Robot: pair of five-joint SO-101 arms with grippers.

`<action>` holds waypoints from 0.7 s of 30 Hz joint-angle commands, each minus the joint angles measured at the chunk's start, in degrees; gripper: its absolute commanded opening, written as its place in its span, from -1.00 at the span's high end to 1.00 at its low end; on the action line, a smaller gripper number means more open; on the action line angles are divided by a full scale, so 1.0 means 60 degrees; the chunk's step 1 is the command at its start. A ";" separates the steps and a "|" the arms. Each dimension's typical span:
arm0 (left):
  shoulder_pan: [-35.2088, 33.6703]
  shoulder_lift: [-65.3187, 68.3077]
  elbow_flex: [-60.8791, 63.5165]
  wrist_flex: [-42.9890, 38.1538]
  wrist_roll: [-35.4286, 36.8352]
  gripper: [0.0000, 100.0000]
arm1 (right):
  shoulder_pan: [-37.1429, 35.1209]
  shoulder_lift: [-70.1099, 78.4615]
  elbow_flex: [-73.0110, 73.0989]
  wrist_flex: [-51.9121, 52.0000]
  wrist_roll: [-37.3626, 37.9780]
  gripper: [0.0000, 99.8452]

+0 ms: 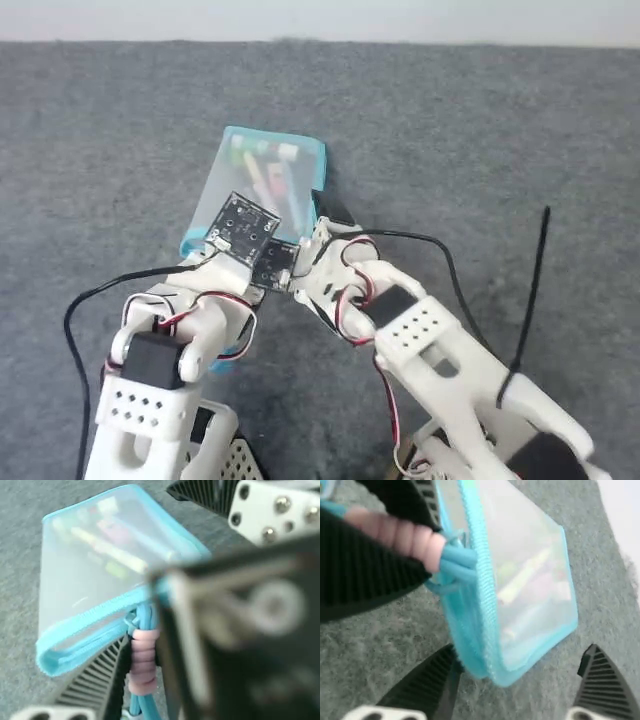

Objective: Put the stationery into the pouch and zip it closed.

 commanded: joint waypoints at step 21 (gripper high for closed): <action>-0.0718 -0.0132 -0.0886 0.0352 0.0000 0.98 | 0.0081 0.0095 -0.0777 0.0125 -0.2183 0.32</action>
